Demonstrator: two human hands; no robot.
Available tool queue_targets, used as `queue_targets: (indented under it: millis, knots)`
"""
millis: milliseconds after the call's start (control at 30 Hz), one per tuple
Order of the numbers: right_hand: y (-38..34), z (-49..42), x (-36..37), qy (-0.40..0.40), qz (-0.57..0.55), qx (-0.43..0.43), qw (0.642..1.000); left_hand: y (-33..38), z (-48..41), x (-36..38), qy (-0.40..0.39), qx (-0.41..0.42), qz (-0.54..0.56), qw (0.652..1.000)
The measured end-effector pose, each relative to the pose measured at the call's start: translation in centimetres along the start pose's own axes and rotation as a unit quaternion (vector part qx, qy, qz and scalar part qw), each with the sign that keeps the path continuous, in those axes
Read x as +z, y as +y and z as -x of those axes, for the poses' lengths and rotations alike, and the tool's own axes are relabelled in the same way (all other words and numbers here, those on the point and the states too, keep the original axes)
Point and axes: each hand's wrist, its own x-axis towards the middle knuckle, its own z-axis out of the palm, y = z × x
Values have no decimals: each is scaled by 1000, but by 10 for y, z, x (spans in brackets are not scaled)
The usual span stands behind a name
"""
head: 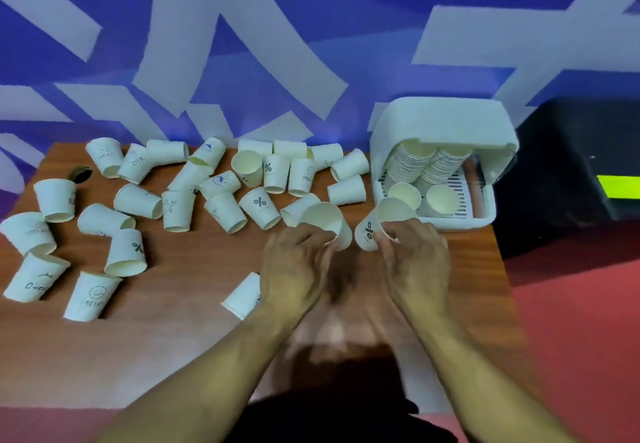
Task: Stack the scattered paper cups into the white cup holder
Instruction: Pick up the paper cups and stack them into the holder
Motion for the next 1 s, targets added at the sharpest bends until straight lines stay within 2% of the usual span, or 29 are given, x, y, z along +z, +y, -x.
queue_targets:
  millis: [133, 400, 600, 1000]
  knots:
    - [36, -6, -22, 17, 1, 32, 999, 38, -20, 24, -50, 24, -8, 998]
    - [104, -27, -35, 52, -14, 81, 995, 78, -60, 73, -92, 61, -7, 994]
    - [145, -45, -29, 80, -28, 99, 991, 94, -82, 100, -97, 62, -8, 993]
    - [193, -82, 30, 31, -18, 91, 995, 73, -106, 125, -74, 69, 17, 995]
